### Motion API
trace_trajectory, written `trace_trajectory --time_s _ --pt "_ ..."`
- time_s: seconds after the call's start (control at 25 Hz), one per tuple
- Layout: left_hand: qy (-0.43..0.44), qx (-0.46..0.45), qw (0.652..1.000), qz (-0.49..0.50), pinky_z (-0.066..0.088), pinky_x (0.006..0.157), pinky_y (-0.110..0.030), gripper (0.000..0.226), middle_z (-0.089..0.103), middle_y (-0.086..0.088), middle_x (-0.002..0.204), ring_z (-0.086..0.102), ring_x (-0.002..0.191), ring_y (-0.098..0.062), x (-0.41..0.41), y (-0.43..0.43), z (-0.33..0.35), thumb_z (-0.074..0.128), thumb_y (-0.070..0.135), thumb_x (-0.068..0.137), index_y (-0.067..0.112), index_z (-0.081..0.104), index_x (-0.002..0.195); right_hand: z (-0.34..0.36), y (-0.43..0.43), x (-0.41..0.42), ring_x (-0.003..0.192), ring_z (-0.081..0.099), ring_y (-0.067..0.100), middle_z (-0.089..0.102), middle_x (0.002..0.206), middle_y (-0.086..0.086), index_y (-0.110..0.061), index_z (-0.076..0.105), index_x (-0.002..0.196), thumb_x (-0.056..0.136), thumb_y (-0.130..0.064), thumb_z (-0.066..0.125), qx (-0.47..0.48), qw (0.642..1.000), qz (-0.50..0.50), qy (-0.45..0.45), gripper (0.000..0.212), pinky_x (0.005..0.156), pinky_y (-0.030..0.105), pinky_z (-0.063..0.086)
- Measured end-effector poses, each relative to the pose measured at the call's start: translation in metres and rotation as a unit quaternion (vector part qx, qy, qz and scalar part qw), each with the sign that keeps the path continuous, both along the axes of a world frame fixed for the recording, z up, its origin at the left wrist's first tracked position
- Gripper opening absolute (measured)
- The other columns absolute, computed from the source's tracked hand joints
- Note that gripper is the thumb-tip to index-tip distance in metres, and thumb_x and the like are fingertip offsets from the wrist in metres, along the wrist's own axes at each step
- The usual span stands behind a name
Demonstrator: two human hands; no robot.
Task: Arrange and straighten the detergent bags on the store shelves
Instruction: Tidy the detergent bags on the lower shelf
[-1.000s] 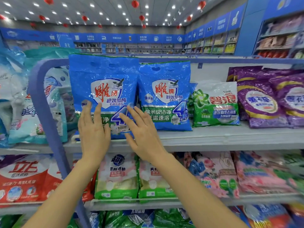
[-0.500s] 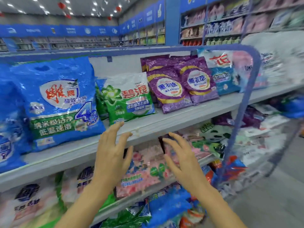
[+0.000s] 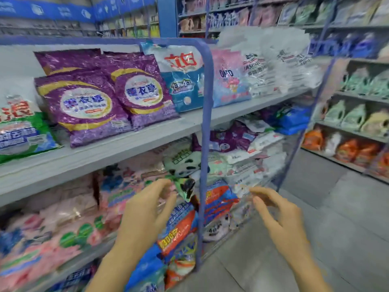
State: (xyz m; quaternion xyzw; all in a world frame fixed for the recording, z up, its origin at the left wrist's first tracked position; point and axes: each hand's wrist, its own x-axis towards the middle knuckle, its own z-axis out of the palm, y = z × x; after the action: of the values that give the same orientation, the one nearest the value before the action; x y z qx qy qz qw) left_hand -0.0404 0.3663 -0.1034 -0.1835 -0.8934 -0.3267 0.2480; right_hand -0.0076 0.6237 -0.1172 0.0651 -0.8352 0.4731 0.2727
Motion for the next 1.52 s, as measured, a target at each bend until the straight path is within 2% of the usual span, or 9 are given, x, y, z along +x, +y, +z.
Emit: trace_trajectory --time_s 0.16,0.44,0.88,1.0,1.12,1.24,1.32,1.4,1.52 --pt "-0.114 0.087 0.990 0.000 0.042 0.063 -0.011 0.003 0.063 0.029 0.082 0.057 0.075 0.007 0.001 0.058 -0.034 0.052 0.042 0.079 0.040 0.053 0.082 -0.018 0.078 0.009 0.074 0.065 0.005 0.069 0.082 -0.019 -0.037 0.062 0.083 0.082 -0.037 0.052 -0.077 0.995 -0.054 -0.037 0.010 0.070 0.012 0.047" --pt "-0.228 0.058 0.972 -0.002 0.039 0.052 -0.014 0.025 0.064 0.019 0.076 0.057 0.063 -0.004 -0.032 0.117 -0.082 0.066 0.017 0.085 0.037 0.057 0.074 -0.083 0.162 0.007 0.061 0.060 0.002 0.067 0.067 -0.016 -0.037 0.063 0.073 0.088 0.002 0.054 -0.167 0.964 -0.164 -0.128 0.044 0.060 0.008 0.047" --pt "-0.254 0.047 0.964 -0.057 0.043 0.061 -0.011 0.008 0.066 0.015 0.077 0.059 0.077 -0.001 -0.221 0.225 -0.098 0.062 0.015 0.087 0.023 0.063 0.086 -0.091 0.257 -0.138 0.063 0.059 0.003 0.067 0.072 -0.015 -0.041 0.063 0.078 0.088 -0.001 0.053 -0.148 0.957 -0.203 -0.146 0.042 0.062 0.006 0.045" --pt "-0.271 0.057 0.960 -0.049 0.045 0.061 -0.018 0.005 0.066 0.017 0.077 0.061 0.075 -0.004 -0.252 0.238 -0.105 0.062 0.031 0.086 0.035 0.060 0.085 -0.097 0.274 -0.189 0.066 0.060 0.002 0.067 0.072 -0.013 -0.037 0.061 0.077 0.088 -0.001 0.054 -0.148 0.960 -0.181 -0.156 0.038 0.064 0.008 0.046" --pt "-0.266 0.055 0.962 -0.005 0.042 0.060 -0.011 0.023 0.064 0.028 0.080 0.059 0.075 0.003 -0.281 0.256 -0.114 0.066 0.027 0.084 0.046 0.055 0.077 -0.107 0.298 -0.250 0.067 0.061 0.001 0.066 0.071 -0.015 -0.030 0.062 0.072 0.088 -0.005 0.060 -0.131 0.965 -0.137 -0.181 0.029 0.064 0.009 0.045" --pt "-0.278 0.065 0.955 0.077 0.042 0.058 -0.012 0.031 0.063 0.030 0.078 0.057 0.065 0.005 -0.308 0.280 -0.126 0.068 0.016 0.083 0.043 0.055 0.074 -0.107 0.326 -0.320 0.068 0.062 0.003 0.067 0.073 -0.016 -0.037 0.062 0.077 0.082 -0.043 0.057 -0.104 0.974 -0.064 -0.193 0.009 0.061 0.017 0.047" --pt "-0.272 0.084 0.948 0.142 0.048 0.060 -0.020 0.023 0.064 0.026 0.075 0.058 0.061 -0.001 -0.327 0.305 -0.128 0.068 0.022 0.082 0.041 0.057 0.076 -0.102 0.346 -0.367 0.069 0.063 0.003 0.067 0.074 -0.018 -0.046 0.061 0.080 0.074 -0.061 0.051 -0.082 0.977 -0.001 -0.196 0.019 0.058 0.020 0.048" --pt "-0.254 0.123 0.939 0.198 0.048 0.058 -0.020 0.012 0.064 0.024 0.076 0.059 0.061 -0.004 -0.342 0.331 -0.125 0.063 0.027 0.080 0.038 0.059 0.079 -0.097 0.359 -0.409 0.068 0.063 0.003 0.067 0.074 -0.019 -0.049 0.060 0.081 0.074 -0.059 0.052 -0.068 0.978 0.052 -0.192 0.015 0.058 0.018 0.048" --pt "-0.212 0.093 0.937 0.263 0.046 0.055 -0.024 0.007 0.064 0.018 0.066 0.056 0.057 -0.009 -0.362 0.362 -0.127 0.054 0.033 0.080 0.030 0.059 0.083 -0.102 0.369 -0.460 0.068 0.063 0.005 0.067 0.075 -0.017 -0.035 0.063 0.079 0.081 -0.032 0.054 -0.025 0.970 0.135 -0.202 0.010 0.059 0.017 0.048"
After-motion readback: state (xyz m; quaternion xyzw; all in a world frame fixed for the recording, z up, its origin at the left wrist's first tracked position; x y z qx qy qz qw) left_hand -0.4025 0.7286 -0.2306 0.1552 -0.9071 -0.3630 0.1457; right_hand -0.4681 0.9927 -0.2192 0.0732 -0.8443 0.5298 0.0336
